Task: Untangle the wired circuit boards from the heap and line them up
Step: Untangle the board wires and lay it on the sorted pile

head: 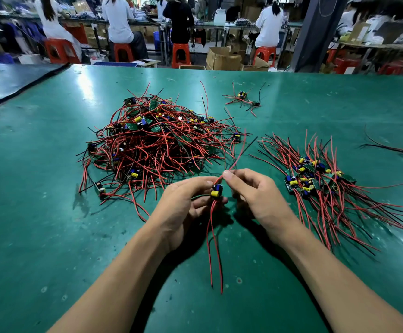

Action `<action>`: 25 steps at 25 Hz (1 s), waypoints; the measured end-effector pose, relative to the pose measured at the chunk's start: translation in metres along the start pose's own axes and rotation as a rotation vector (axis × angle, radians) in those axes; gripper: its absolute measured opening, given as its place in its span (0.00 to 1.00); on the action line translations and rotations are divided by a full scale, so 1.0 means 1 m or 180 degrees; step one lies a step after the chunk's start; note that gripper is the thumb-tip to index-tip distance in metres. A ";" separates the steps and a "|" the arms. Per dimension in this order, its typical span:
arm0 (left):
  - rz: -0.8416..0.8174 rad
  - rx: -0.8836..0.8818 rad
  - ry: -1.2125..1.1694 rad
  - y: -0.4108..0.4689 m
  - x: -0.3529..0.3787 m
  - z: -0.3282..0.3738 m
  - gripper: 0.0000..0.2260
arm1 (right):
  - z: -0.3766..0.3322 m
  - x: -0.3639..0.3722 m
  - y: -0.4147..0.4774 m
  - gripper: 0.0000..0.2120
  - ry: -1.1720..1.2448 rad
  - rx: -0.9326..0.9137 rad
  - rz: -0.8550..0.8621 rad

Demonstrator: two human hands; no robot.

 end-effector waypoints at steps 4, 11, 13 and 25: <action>-0.0160 -0.0031 0.0238 -0.001 0.006 -0.004 0.09 | 0.006 0.002 -0.001 0.15 0.0720 0.0299 -0.0435; -0.0197 0.0275 0.0896 -0.002 0.009 -0.003 0.08 | 0.005 0.002 -0.004 0.12 0.0751 0.0357 -0.0545; -0.0237 0.0315 0.0935 -0.003 0.010 -0.003 0.08 | 0.004 0.004 -0.006 0.14 0.0986 0.0370 -0.0579; -0.0043 0.0704 0.1109 -0.005 0.012 -0.008 0.08 | 0.016 -0.006 0.010 0.07 0.1460 0.0690 0.0560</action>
Point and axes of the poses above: each hand's wrist, its own y-axis towards the middle knuckle, its own x-axis out of the palm, z = x × y, the point moved 6 cm from there along y, towards the middle knuckle, and after that the axes turned 11 degrees about -y, right-handed, at the moved point
